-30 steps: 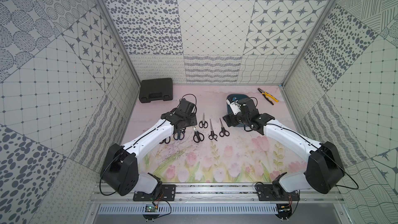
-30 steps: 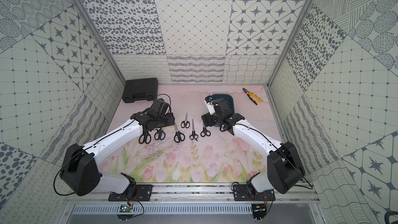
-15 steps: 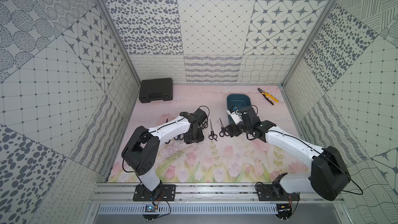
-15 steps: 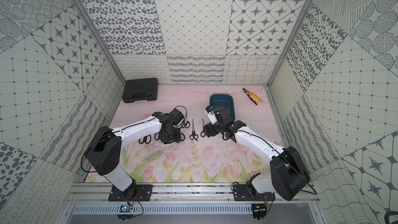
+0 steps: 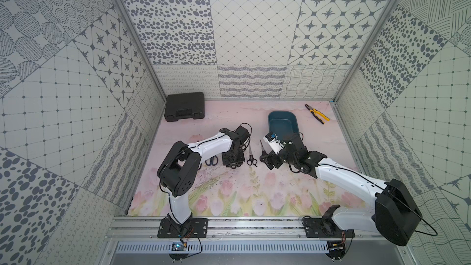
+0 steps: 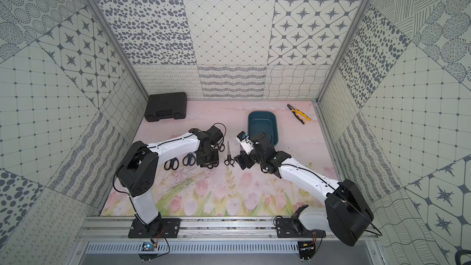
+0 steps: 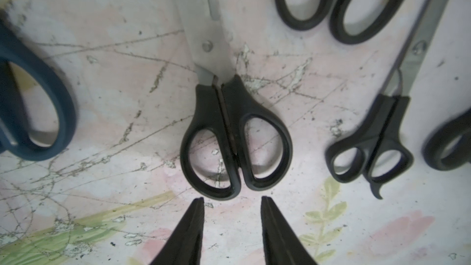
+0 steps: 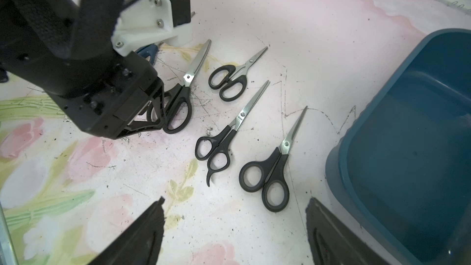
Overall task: Put the scissors into the storage box
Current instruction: Pick up the scissors from the center of the board.
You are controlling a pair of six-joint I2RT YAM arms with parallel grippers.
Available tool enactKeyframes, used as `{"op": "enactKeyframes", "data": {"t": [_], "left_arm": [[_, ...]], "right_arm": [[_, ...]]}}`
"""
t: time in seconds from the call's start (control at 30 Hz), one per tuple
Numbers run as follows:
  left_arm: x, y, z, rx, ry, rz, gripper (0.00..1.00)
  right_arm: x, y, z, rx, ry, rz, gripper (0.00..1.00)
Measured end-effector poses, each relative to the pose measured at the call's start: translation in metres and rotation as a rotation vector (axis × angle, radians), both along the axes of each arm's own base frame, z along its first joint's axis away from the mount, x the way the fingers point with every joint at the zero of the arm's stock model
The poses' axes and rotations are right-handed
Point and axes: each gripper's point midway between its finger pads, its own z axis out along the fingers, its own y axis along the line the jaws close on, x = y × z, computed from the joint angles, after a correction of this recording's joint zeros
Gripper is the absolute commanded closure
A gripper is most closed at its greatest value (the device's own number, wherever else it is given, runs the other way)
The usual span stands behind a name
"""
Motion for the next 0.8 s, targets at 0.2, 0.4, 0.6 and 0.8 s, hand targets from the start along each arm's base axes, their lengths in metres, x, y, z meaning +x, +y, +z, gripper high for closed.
{"op": "enactKeyframes", "data": {"t": [0.2, 0.4, 0.6, 0.8], "left_arm": [[0.010, -0.003, -0.011, 0.010, 0.014, 0.000, 0.64], [0.008, 0.002, -0.024, 0.032, 0.044, 0.000, 0.65], [0.006, 0.007, -0.028, 0.039, 0.053, -0.006, 0.92], [0.006, 0.008, -0.027, 0.034, 0.045, -0.013, 1.00]], "right_arm": [[0.002, -0.001, -0.001, -0.001, -0.011, -0.008, 0.10], [0.003, -0.004, -0.005, -0.012, -0.018, -0.023, 0.09], [-0.001, -0.008, -0.015, -0.026, -0.003, -0.025, 0.09], [0.001, -0.006, -0.012, -0.016, -0.013, -0.024, 0.08]]}}
